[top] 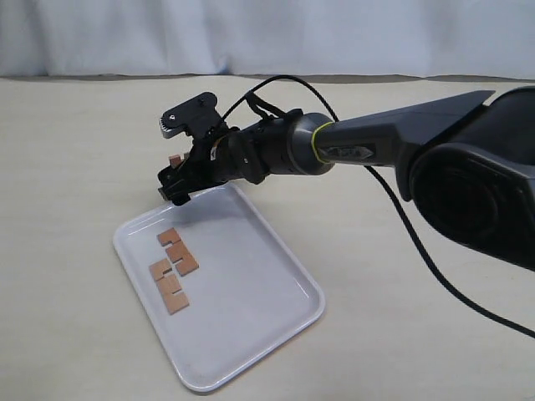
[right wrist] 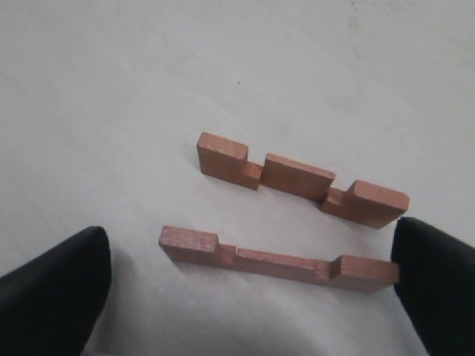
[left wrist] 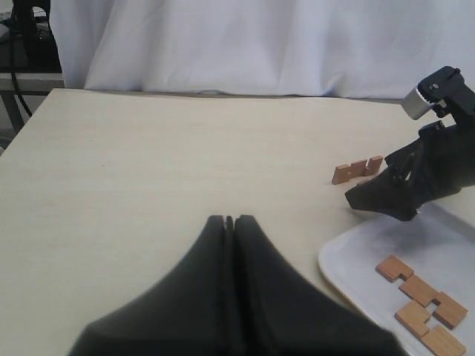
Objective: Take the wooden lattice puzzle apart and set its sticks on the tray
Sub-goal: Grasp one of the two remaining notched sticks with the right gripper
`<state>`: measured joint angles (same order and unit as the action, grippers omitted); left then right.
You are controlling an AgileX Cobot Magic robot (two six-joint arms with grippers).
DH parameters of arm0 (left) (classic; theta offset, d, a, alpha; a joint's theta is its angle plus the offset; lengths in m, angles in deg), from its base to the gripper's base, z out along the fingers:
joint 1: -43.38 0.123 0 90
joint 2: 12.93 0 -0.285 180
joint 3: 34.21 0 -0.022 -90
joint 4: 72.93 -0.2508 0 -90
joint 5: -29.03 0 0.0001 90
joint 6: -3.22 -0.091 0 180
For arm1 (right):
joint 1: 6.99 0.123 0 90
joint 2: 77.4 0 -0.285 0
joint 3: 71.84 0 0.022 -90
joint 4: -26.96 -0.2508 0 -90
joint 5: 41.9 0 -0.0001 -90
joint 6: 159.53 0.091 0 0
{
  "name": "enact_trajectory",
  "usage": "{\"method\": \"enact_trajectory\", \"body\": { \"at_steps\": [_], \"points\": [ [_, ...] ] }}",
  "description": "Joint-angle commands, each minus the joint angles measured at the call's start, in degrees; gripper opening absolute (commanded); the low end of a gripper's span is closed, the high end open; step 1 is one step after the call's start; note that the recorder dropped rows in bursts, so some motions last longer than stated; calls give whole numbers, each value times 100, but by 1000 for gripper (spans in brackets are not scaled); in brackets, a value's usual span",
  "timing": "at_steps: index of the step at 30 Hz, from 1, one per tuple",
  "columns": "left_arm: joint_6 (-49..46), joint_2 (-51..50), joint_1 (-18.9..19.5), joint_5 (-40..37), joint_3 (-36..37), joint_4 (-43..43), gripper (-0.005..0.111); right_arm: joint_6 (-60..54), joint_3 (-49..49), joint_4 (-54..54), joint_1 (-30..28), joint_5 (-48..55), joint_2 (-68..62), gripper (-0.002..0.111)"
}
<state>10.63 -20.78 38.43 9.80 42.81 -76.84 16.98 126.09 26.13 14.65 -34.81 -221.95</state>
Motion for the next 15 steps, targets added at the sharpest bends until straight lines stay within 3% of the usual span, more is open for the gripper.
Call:
{"method": "enact_trajectory", "body": {
  "at_steps": [1, 5, 13, 15],
  "points": [
    [17, 7, -44, 72, 20, -15, 0, -38, 15, 38, -31, -120, -17, 92],
    [17, 7, -44, 72, 20, -15, 0, -38, 15, 38, -31, -120, -29, 73],
    [17, 7, -44, 85, 20, 6, 0, -38, 15, -6, -31, -107, -29, 10],
    [17, 7, -44, 85, 20, 6, 0, -27, 15, -6, -31, -56, -29, 5]
  ]
}}
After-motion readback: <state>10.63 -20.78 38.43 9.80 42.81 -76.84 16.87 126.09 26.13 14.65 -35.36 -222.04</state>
